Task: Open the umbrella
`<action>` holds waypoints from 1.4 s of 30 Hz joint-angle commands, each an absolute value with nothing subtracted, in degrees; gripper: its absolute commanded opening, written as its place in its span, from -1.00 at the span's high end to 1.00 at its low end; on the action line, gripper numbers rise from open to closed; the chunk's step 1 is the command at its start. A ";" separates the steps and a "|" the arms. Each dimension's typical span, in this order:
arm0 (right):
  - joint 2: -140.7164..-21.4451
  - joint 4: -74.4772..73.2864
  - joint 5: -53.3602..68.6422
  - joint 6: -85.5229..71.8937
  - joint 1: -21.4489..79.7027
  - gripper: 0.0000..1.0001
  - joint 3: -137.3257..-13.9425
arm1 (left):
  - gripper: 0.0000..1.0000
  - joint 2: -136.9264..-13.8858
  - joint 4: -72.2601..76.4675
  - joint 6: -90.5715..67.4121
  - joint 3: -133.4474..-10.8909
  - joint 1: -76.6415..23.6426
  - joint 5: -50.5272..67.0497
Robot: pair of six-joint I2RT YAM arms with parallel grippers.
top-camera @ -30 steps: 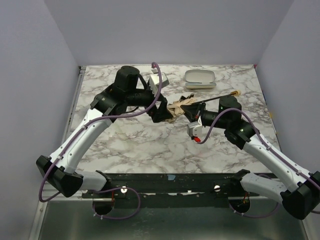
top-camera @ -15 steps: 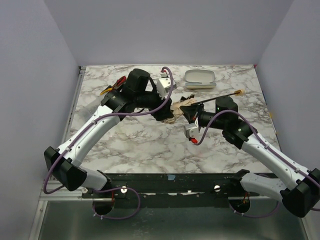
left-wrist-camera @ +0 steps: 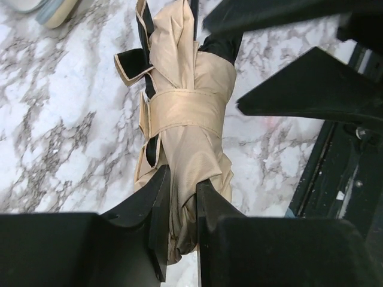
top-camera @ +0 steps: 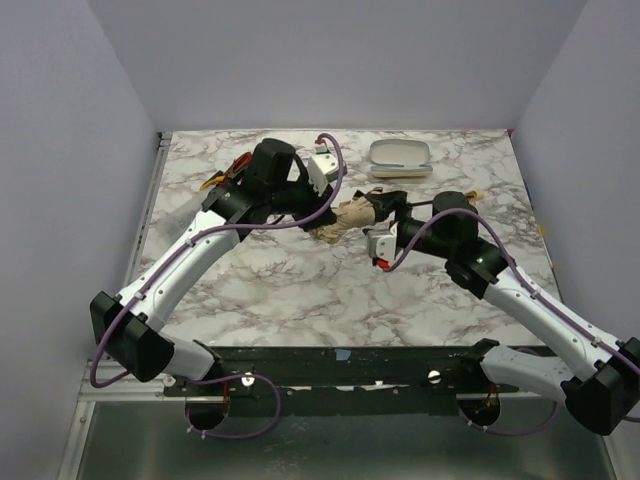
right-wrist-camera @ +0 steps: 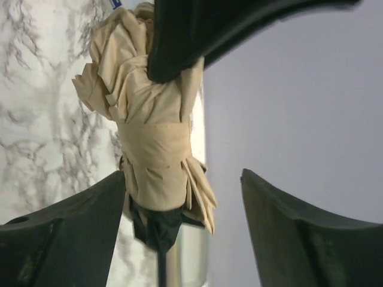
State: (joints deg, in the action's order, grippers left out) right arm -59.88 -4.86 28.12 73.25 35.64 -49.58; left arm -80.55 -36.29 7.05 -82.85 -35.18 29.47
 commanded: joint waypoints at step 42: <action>-78.79 -43.36 32.14 34.48 35.95 0.11 -79.03 | 1.00 -45.55 15.54 69.17 -36.09 -39.01 35.28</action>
